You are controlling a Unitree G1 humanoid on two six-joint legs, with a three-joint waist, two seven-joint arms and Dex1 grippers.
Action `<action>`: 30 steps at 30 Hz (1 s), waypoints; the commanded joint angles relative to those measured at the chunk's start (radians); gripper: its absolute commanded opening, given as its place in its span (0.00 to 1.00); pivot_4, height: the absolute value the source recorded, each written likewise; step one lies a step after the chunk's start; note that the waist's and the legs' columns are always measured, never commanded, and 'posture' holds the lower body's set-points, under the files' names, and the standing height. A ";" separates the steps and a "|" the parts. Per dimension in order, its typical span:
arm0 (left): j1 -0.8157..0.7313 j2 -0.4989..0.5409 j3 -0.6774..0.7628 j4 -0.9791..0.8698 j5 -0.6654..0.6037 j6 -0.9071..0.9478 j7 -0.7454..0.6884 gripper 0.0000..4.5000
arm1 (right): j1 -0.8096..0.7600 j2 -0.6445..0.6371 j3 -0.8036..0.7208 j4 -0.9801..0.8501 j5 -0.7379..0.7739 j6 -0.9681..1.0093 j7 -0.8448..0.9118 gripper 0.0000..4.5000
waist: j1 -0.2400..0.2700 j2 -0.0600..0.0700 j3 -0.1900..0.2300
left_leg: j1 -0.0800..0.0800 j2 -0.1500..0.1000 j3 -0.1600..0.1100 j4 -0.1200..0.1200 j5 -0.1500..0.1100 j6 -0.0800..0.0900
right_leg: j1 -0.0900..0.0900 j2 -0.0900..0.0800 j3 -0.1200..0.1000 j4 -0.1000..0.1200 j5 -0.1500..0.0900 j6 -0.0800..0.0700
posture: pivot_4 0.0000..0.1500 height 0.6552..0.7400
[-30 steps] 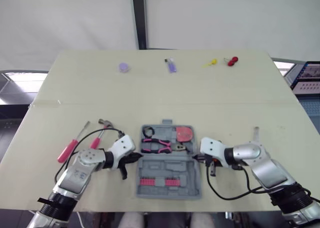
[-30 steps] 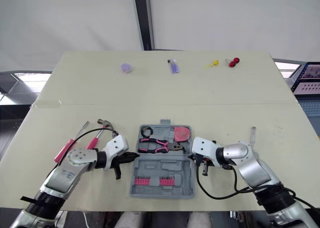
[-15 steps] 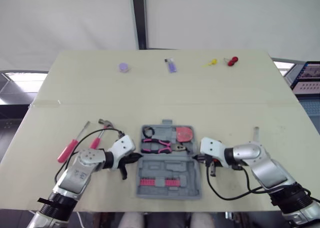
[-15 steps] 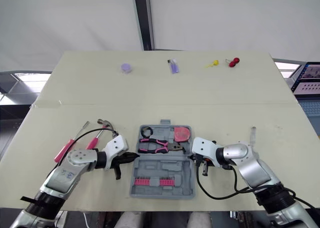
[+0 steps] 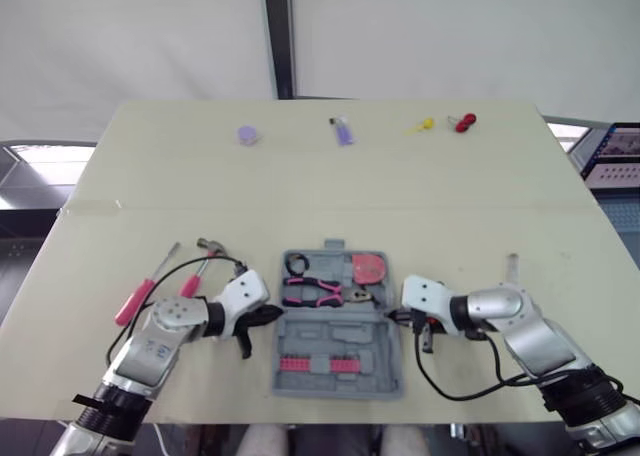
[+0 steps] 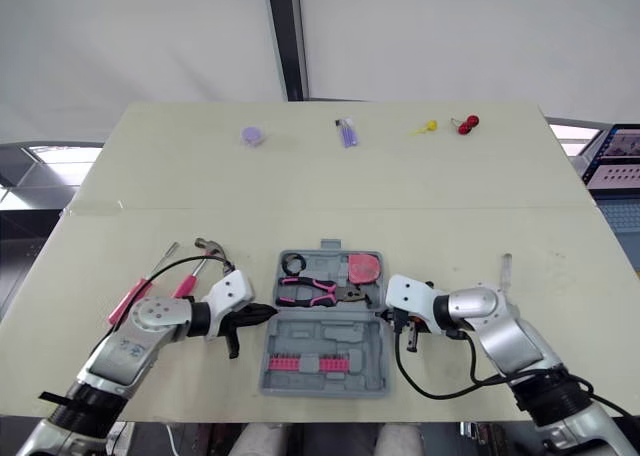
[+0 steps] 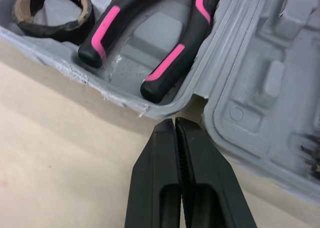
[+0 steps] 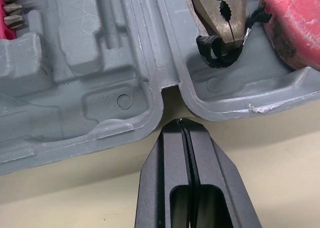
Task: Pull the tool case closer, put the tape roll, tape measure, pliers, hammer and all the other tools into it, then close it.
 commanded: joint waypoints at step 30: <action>0.014 -0.018 -0.001 -0.048 -0.021 0.000 -0.015 0.03 | -0.010 0.012 -0.003 -0.030 0.000 0.017 0.002 0.00 | 0.000 0.000 0.000 | 0.000 0.000 0.000 0.000 0.000 0.000 | 0.000 0.000 0.000 0.000 0.000 0.000 | 1.00 1.00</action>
